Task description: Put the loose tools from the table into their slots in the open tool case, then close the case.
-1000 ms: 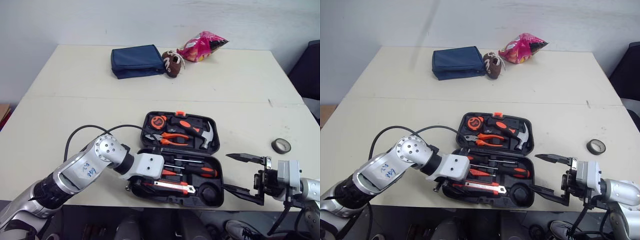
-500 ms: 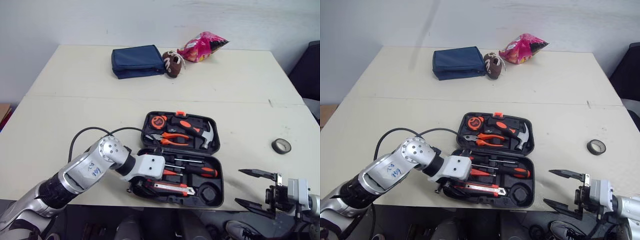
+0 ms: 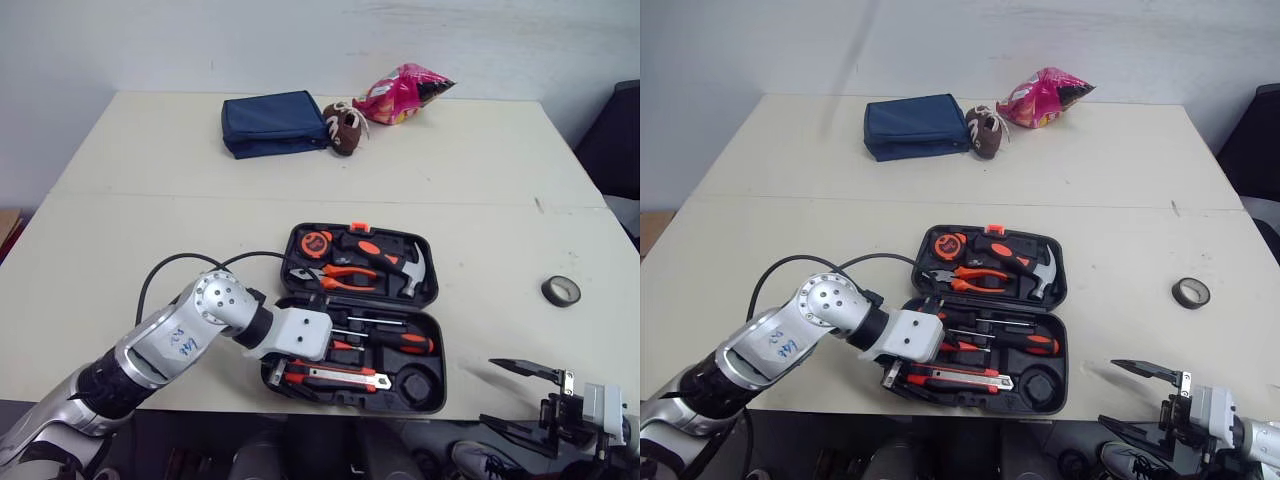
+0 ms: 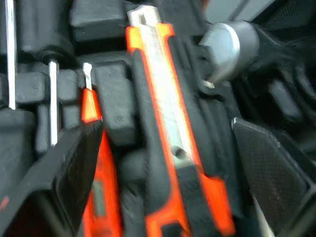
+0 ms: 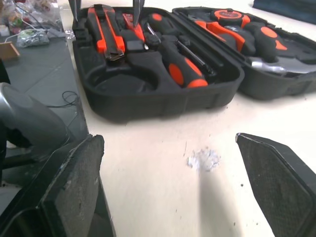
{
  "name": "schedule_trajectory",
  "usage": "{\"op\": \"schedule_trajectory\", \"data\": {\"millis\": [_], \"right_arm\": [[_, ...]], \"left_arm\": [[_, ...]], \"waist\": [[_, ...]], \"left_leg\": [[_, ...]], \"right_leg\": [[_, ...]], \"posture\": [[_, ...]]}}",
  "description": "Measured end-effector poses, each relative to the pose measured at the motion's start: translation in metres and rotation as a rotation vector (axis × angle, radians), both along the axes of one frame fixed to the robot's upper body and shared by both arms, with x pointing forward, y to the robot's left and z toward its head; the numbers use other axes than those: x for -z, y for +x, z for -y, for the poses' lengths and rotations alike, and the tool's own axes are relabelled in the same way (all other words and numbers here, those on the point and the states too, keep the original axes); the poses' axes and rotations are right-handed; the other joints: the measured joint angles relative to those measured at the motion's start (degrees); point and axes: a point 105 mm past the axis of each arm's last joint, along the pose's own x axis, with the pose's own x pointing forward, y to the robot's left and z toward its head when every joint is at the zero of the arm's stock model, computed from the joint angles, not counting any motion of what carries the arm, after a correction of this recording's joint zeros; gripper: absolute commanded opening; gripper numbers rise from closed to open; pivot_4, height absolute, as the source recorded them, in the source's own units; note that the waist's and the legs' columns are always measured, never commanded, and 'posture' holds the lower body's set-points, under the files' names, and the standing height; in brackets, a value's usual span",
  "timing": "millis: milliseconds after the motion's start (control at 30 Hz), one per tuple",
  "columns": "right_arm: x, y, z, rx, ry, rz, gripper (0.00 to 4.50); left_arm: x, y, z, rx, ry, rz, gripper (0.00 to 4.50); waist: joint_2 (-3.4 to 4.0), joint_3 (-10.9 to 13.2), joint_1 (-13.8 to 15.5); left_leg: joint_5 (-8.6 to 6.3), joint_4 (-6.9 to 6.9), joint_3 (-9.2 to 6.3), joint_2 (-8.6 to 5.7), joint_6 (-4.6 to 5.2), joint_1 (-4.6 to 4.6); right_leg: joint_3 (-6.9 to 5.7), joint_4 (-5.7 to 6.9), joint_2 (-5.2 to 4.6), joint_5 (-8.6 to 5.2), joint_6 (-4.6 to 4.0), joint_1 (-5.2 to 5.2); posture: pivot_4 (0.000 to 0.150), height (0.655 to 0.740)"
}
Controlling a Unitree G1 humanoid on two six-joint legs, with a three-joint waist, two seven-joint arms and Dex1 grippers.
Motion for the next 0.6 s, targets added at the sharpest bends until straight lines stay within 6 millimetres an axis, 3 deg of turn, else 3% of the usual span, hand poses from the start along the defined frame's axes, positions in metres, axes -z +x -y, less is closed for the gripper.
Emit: {"op": "schedule_trajectory", "data": {"millis": [100,233,433,533,600], "right_arm": [[0.002,0.0,0.002,0.001,-0.001,-0.007,4.5],[0.006,0.001,0.0,-0.007,0.005,-0.012,4.5],[0.008,0.004,0.004,0.011,-0.006,0.001,4.5],[0.009,0.007,0.007,0.028,-0.016,0.013,4.5],[0.01,0.007,0.008,0.032,-0.018,0.01,4.5]], "left_arm": [[-0.021,-0.002,0.001,0.044,-0.162,0.036,4.24],[-0.028,0.006,0.001,0.023,-0.343,0.049,2.59],[-0.006,0.005,-0.005,0.02,-0.324,0.032,0.03],[0.018,0.001,-0.003,0.009,-0.271,-0.015,0.03],[0.023,-0.001,-0.001,0.012,-0.257,-0.024,0.03]], "waist": [[0.01,0.0,0.0],[0.03,0.0,0.0],[0.07,0.0,0.0],[0.07,0.0,0.0],[0.07,0.0,0.0]], "left_leg": [[0.0,0.03,-0.02,0.0,0.0,0.0],[0.0,0.09,-0.04,-0.01,0.01,0.0],[-0.01,0.08,-0.02,-0.02,0.0,0.01],[-0.01,0.08,-0.02,-0.02,0.01,0.0],[-0.01,0.08,-0.02,-0.01,0.0,0.0]], "right_leg": [[-0.01,0.02,-0.02,0.0,0.0,0.01],[-0.03,0.03,-0.02,0.01,0.01,0.03],[-0.02,0.03,-0.01,0.01,0.01,0.03],[-0.01,0.03,-0.02,0.01,0.01,0.02],[-0.01,0.04,-0.02,0.01,0.01,0.02]], "posture": [[0.15,0.74],[0.15,0.74],[0.15,0.74],[0.15,0.74],[0.15,0.74]]}}
